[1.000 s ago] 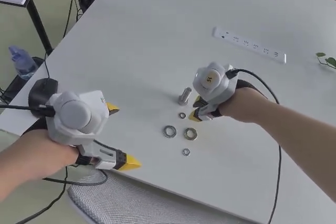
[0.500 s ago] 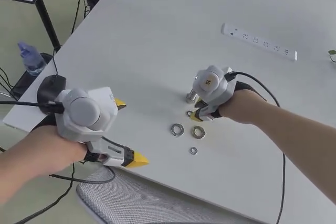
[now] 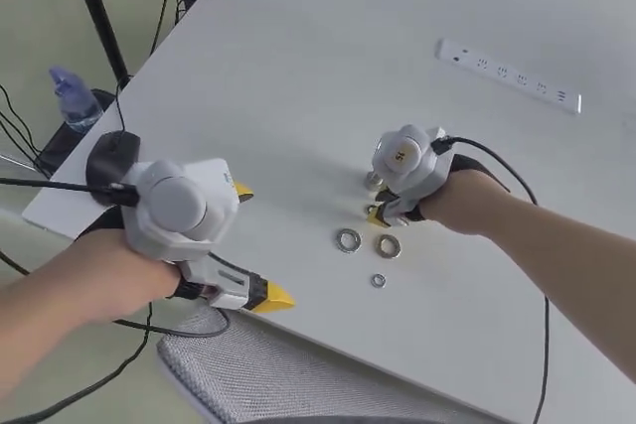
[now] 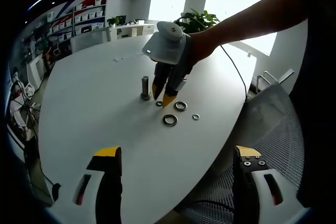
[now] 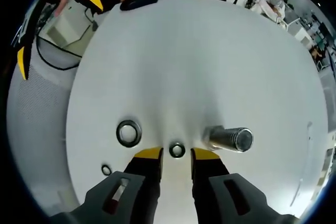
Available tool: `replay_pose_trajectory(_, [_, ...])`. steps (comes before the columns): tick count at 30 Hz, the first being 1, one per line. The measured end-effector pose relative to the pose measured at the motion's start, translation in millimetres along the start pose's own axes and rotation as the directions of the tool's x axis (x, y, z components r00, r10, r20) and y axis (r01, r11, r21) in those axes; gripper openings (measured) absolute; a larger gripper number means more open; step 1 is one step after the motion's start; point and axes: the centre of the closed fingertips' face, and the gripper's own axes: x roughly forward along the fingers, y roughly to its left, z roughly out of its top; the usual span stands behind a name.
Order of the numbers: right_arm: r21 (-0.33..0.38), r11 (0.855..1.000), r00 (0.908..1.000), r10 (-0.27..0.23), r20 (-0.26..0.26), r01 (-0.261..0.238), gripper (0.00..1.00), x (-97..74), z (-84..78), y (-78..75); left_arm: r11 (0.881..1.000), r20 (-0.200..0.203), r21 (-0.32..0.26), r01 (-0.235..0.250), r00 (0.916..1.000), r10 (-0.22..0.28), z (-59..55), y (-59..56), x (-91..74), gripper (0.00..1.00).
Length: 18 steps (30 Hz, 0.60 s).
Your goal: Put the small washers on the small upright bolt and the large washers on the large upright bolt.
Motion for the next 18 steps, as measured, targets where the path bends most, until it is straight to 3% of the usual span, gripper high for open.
replay_pose_trajectory(18, [-0.009,1.000,0.9998,0.005,-0.018,-0.005,0.15,-0.4,-1.7,-0.9,1.000,-0.019,0.003,0.008,0.9998,-0.008,-1.8,-1.9,1.0,0.83])
